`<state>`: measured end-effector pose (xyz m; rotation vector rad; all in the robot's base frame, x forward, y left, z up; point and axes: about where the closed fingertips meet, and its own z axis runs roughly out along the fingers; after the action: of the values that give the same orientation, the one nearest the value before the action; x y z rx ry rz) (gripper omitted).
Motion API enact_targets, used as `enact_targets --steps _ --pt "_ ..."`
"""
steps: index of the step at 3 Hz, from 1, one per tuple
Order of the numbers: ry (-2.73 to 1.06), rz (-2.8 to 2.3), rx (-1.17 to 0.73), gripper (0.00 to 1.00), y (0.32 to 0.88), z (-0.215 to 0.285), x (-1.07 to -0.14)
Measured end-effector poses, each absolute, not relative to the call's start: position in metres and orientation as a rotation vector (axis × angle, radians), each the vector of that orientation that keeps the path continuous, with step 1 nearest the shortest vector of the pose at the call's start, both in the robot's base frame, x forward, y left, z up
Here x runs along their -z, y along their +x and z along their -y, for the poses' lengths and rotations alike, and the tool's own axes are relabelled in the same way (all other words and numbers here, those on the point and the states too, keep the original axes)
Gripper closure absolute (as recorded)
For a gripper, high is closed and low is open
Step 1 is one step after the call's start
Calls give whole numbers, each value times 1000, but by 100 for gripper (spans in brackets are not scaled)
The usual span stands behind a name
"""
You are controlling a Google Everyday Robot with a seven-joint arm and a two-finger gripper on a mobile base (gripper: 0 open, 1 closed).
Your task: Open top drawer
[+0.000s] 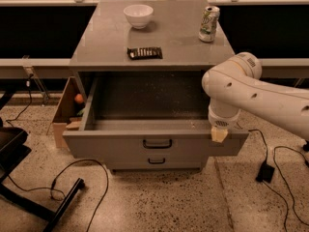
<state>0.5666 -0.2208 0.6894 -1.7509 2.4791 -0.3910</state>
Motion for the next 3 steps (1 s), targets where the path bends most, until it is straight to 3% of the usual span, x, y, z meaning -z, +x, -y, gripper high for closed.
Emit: enact_targets --steps 3 --pt "-1751 -2479 391 4 567 221 -689"
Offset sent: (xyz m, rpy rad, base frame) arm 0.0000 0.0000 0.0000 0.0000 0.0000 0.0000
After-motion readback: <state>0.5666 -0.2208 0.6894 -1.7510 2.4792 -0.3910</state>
